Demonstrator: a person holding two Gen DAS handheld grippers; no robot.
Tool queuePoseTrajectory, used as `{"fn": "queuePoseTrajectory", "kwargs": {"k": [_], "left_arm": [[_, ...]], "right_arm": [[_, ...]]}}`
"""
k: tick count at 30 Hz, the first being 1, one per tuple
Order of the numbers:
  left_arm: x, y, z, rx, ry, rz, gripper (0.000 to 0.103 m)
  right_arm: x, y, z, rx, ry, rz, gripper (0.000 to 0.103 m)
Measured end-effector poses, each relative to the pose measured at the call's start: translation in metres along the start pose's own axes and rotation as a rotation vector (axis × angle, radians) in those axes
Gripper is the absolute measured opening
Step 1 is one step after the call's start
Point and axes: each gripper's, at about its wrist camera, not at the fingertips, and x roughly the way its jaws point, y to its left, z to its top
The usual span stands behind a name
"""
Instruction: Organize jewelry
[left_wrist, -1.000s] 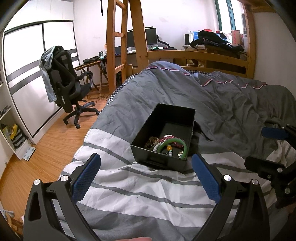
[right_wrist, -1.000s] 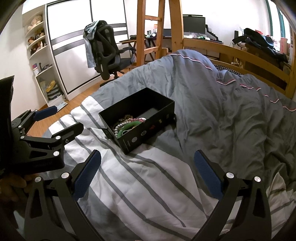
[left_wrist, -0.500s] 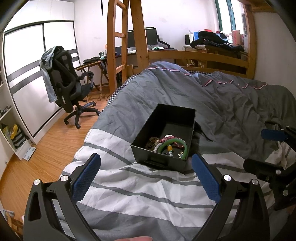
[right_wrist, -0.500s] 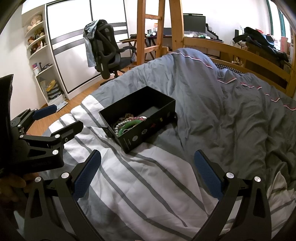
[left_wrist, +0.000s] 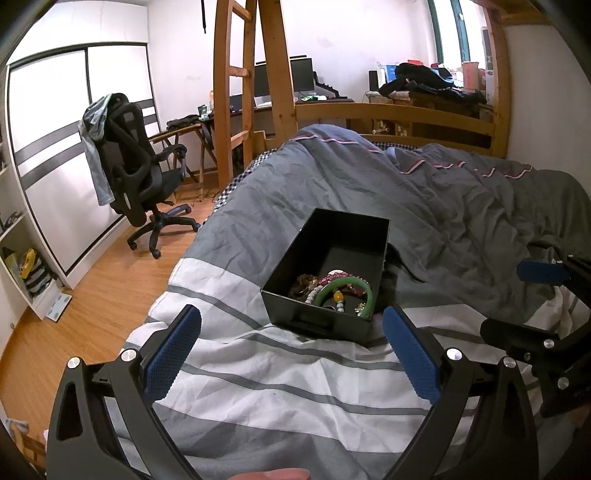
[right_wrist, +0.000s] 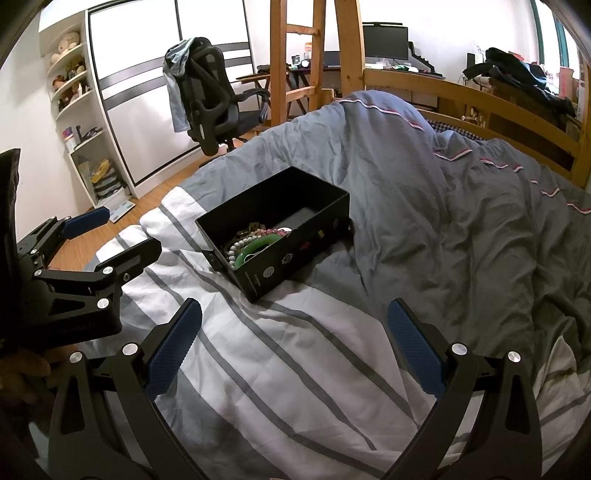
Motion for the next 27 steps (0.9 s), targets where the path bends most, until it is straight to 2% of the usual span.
{"fn": "queuePoseTrajectory", "kwargs": {"k": [27], "left_arm": [[0.001,-0.0088,-0.0009,0.023,0.011,0.003,0.097]], "right_arm": [[0.0037,-0.001,-0.0029,0.006,0.007,0.0,0.099]]}}
